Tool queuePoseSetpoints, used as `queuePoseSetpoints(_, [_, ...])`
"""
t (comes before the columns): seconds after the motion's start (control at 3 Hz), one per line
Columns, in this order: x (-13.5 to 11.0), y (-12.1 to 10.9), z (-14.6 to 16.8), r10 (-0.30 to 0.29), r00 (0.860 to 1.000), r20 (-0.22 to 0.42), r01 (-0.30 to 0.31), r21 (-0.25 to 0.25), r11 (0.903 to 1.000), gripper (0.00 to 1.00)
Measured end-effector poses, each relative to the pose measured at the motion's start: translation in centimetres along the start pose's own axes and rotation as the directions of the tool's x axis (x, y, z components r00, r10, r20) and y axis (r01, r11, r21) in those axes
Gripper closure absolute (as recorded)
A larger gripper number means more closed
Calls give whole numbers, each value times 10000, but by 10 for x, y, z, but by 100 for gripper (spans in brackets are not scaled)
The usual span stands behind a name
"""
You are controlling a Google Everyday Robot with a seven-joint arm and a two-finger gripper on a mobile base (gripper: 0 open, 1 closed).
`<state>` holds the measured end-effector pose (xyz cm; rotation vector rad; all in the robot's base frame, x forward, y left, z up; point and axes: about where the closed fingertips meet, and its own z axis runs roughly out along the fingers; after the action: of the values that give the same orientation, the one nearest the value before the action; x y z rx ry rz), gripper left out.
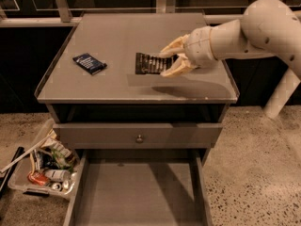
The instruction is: Pick rxbar chocolate from middle drawer and place on counter
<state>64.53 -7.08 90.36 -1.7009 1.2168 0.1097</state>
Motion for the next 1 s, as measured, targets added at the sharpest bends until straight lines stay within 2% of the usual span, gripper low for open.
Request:
queuePoseSetpoints(0.67, [23, -5, 42, 1083, 9917, 691, -1059, -376, 9937, 100])
queuePoseSetpoints(1.0, [24, -5, 42, 1089, 9916, 700, -1065, -377, 9936, 81])
